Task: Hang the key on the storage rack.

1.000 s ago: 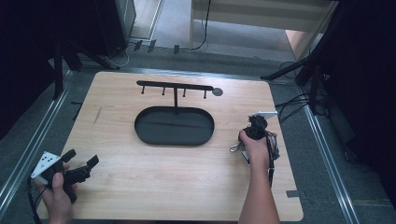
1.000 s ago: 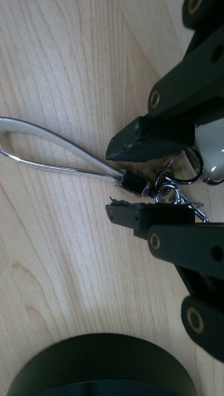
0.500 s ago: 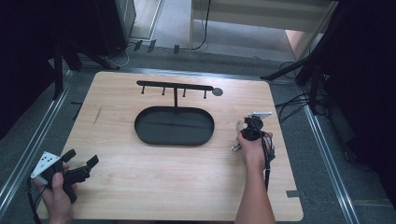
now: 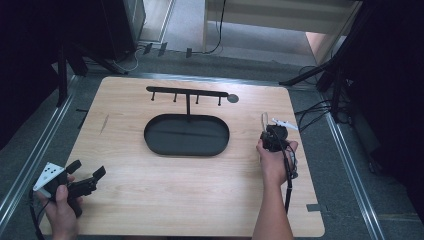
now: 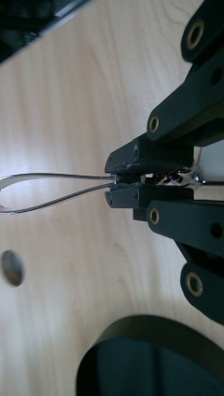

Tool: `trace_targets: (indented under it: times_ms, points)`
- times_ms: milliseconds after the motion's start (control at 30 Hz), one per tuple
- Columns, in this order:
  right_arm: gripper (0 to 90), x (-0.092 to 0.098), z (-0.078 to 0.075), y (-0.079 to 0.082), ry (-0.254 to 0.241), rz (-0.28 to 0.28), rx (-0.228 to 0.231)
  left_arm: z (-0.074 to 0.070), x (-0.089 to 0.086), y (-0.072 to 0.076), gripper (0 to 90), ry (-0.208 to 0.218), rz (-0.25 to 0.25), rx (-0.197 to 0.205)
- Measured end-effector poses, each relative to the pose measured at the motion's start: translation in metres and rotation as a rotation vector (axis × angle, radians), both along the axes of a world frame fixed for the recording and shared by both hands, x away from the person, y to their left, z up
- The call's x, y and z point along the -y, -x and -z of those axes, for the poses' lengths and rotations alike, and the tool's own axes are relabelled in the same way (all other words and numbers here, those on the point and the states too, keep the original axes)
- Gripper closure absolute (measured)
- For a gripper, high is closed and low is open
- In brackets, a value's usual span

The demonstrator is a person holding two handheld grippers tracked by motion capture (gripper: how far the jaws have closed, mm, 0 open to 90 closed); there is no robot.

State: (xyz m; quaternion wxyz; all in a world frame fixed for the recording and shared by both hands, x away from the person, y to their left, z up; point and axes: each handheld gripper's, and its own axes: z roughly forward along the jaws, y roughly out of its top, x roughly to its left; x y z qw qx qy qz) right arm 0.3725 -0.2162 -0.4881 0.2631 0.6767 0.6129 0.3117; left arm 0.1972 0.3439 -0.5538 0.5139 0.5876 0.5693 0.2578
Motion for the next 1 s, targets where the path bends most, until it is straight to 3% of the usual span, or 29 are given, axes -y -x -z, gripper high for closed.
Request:
trace_targets:
  times_ms: [33,100,133,167,300,567,667,833,1000]
  points:
    - [83.4,-0.004,-0.005,0.003,0.024,-0.011,0.074,0.0,0.0,0.0,0.0,0.001,0.001,-0.001]
    - [83.4,-0.006,-0.008,0.005,0.036,-0.021,0.127,0.0,0.0,0.0,0.0,0.001,0.001,0.0]
    - [83.4,-0.006,-0.008,0.005,0.036,-0.021,0.127,0.0,0.0,0.0,0.0,0.001,0.001,0.0]
    - [83.4,-0.01,-0.011,0.008,0.047,-0.022,0.187,0.0,0.0,0.0,0.0,0.001,0.0,0.001]
    - [83.4,-0.015,-0.014,0.009,0.051,-0.028,0.259,0.0,0.0,0.0,0.0,0.001,0.0,0.001]
    - [83.4,-0.037,-0.027,0.02,-0.009,-0.059,0.43,0.0,0.0,0.0,0.0,0.001,-0.002,0.001]
    - [83.4,-0.041,-0.03,0.023,-0.009,-0.073,0.452,0.0,0.0,0.0,0.0,0.001,-0.002,0.001]
    - [83.4,-0.054,-0.039,0.036,-0.045,-0.104,0.528,0.0,0.0,0.0,0.0,0.0,-0.002,0.003]
    - [83.5,-0.064,-0.044,0.044,-0.048,-0.138,0.561,0.0,0.0,0.0,0.0,0.0,-0.002,0.002]
